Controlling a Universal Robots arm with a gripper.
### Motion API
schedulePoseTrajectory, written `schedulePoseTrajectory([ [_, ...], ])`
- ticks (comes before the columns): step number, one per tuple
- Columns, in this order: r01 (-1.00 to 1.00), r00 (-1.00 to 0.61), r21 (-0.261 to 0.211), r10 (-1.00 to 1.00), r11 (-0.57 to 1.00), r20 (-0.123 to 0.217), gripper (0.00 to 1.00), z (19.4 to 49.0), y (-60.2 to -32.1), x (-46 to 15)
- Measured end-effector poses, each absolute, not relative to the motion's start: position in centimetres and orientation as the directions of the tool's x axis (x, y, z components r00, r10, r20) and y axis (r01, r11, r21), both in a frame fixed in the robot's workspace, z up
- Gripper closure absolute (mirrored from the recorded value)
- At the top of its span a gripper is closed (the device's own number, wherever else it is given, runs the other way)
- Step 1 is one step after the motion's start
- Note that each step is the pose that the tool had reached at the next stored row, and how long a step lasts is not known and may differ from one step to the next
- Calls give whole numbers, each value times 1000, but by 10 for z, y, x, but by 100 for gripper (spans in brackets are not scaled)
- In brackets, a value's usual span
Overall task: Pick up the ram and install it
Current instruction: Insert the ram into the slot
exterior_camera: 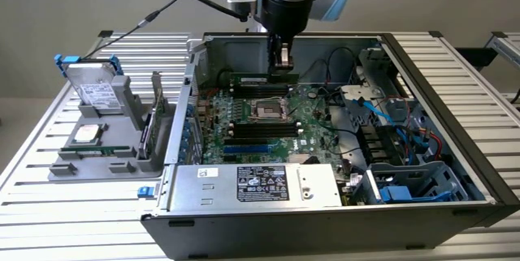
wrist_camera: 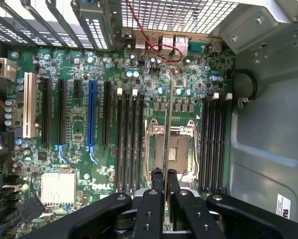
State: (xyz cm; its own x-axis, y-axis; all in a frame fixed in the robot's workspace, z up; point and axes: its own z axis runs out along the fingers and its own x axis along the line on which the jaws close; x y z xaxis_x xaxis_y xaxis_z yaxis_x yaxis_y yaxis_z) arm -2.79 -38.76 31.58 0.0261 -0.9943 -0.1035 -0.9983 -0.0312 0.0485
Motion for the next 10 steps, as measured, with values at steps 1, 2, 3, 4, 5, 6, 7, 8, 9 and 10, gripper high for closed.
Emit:
schedulePoseTrajectory([
  [1, -998, 26, 50, -994, -31, -103, 87, 314, -388, -28],
  [2, -998, 26, 51, -994, -31, -103, 87, 312, -388, -28],
  [3, -998, 26, 53, -994, -32, -104, 87, 311, -388, -28],
  [4, -998, 26, 56, -994, -32, -104, 87, 309, -388, -28],
  [5, -998, 26, 58, -994, -32, -104, 87, 307, -388, -28],
  [6, -998, 26, 60, -994, -32, -104, 87, 306, -388, -28],
  [7, -998, 26, 62, -994, -33, -104, 87, 304, -388, -28],
  [8, -997, 26, 63, -994, -33, -104, 87, 302, -388, -28],
  [9, -997, 26, 64, -994, -33, -104, 87, 300, -388, -28],
  [10, -997, 26, 64, -994, -33, -104, 87, 299, -388, -28],
])
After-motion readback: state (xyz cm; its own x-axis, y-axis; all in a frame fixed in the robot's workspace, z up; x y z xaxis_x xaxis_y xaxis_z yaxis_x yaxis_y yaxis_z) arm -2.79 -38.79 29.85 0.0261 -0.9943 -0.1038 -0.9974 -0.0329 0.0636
